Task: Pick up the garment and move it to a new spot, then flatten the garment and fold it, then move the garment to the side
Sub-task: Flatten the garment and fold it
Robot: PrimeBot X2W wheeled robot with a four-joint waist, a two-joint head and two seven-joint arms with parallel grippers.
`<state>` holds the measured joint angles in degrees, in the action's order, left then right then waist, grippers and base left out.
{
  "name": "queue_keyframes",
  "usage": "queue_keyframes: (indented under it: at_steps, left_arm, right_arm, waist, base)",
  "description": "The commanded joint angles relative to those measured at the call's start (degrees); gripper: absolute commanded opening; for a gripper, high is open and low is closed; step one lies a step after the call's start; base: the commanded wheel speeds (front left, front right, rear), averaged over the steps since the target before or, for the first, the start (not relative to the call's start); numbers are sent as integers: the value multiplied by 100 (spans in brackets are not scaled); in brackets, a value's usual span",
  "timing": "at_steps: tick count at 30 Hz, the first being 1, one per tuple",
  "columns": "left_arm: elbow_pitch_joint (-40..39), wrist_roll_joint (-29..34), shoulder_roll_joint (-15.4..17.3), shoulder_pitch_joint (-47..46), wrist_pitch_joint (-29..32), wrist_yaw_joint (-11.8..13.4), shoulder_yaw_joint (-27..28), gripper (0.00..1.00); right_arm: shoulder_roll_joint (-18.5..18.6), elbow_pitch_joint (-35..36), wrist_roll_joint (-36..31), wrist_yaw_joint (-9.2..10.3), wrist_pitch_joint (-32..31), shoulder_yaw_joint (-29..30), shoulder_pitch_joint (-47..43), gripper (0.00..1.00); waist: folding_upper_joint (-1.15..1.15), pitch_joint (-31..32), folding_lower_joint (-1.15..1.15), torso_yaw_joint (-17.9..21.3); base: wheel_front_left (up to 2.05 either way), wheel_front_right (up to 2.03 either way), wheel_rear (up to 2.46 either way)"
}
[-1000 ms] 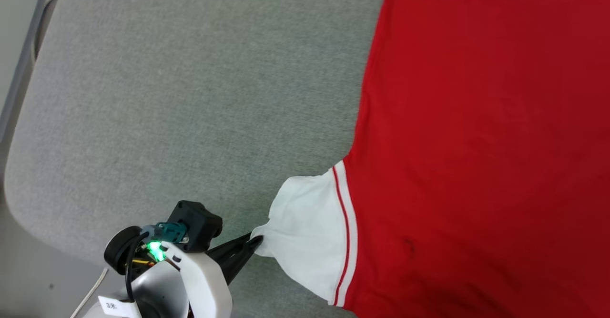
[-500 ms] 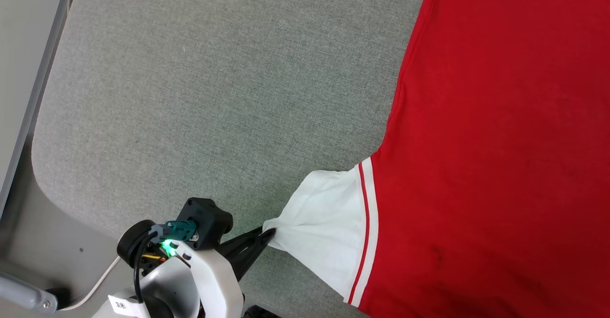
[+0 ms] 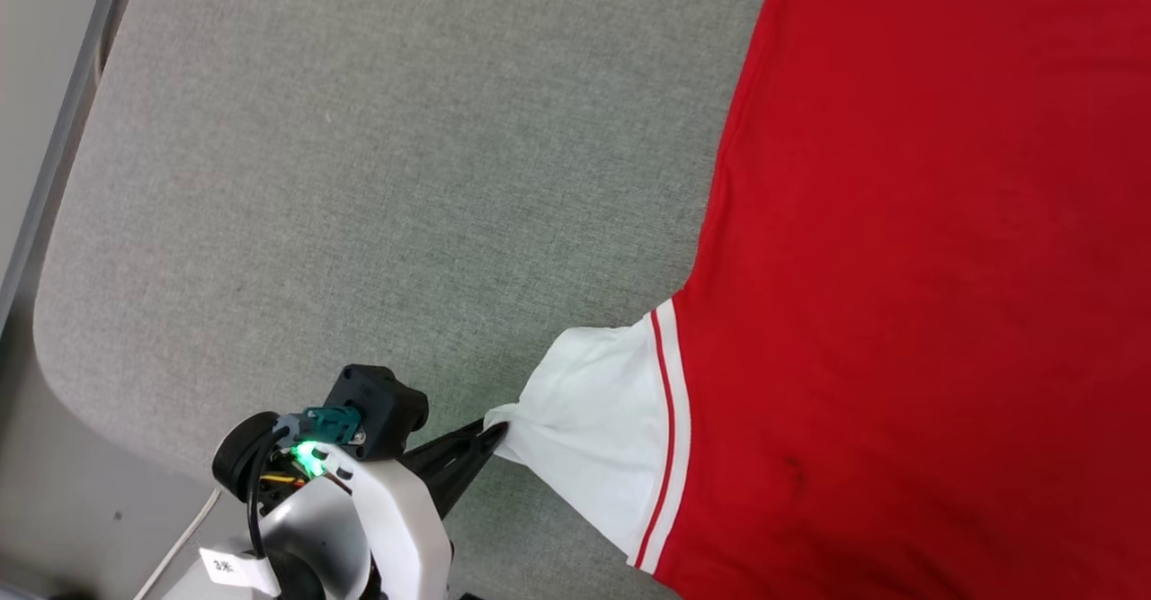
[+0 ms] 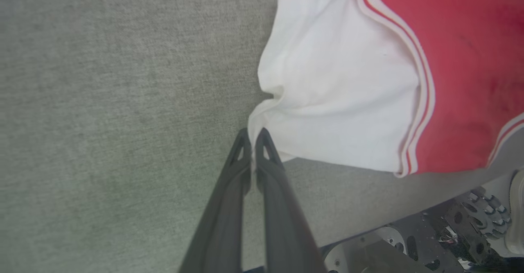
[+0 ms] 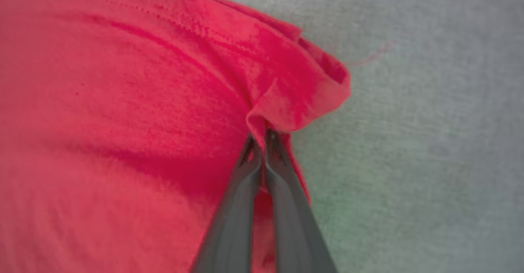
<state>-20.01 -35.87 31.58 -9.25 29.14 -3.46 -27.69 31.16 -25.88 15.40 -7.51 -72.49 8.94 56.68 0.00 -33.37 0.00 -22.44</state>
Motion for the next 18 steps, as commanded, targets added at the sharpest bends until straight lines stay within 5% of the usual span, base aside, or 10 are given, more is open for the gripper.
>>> queue_keyframes:
  at_steps: [1, 18]
  left_arm:
    - [33, 1, 8, -29, -15, 28, 25, 0]
    - [634, -216, 101, 549, -146, 275, 161, 0]
  right_arm:
    - [-20, -130, 14, 4, -41, -45, -313, 0]
    - [-187, 381, 1416, 5, 813, -254, -2698, 0]
  waist:
    - [0, 191, 0, 169]
    - [0, 1893, 0, 1357]
  base:
    - [0, 0, 0]
    - [0, 0, 0]
